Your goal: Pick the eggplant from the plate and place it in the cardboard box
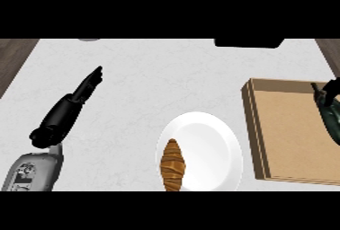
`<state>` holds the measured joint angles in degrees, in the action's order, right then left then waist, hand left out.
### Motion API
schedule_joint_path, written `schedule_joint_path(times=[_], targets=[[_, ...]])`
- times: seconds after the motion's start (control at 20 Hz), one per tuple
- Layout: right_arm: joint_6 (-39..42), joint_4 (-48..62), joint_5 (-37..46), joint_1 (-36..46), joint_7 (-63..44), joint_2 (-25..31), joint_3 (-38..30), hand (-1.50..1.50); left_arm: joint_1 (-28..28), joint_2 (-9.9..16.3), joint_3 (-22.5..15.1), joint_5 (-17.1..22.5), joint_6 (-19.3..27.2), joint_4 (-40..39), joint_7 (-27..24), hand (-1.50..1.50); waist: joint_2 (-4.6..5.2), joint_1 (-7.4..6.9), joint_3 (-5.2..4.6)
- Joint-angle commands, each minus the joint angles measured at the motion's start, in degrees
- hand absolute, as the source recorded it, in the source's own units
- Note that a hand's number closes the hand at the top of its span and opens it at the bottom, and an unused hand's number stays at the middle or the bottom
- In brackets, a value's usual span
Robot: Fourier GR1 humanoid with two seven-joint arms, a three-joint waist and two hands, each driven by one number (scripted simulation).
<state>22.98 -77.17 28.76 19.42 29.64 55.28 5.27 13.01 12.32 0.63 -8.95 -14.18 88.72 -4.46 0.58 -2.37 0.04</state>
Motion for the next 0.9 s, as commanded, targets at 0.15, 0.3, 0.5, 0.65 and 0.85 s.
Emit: schedule_joint_path(times=[0.15, 0.3, 0.5, 0.65, 0.85], targets=[[5.83, 12.37, 6.01, 6.22, 16.23, 2.06, 5.34, -1.50, -0.42, 0.86, 2.06, 0.35, -0.16, -1.20, -1.14, 0.00, -0.30, 1.21, -0.02], [3.39, 17.14, 4.49, 8.75, 21.09, -3.18, 6.40, -1.50, 1.21, 0.87, 1.92, 0.27, -0.54, -2.57, -1.42, 0.00, -0.14, 0.86, 0.01], [10.65, 17.61, -13.49, 8.57, 22.53, -6.49, -1.58, -1.50, 0.49, 1.46, 2.38, 1.00, -0.97, -0.48, 0.26, 0.00, -0.41, 1.30, 0.08], [16.52, 22.12, -25.41, 8.25, 15.45, -12.91, -4.78, -1.50, 0.15, 0.01, 1.21, 0.36, -0.16, -0.66, 0.73, 0.00, -0.24, 1.16, 0.07], [23.12, 29.73, -36.70, 11.33, 3.69, -12.85, -9.59, -1.50, 1.54, 0.18, 1.62, 0.44, 0.00, -0.64, 1.28, 0.00, -0.08, 0.95, -0.03]])
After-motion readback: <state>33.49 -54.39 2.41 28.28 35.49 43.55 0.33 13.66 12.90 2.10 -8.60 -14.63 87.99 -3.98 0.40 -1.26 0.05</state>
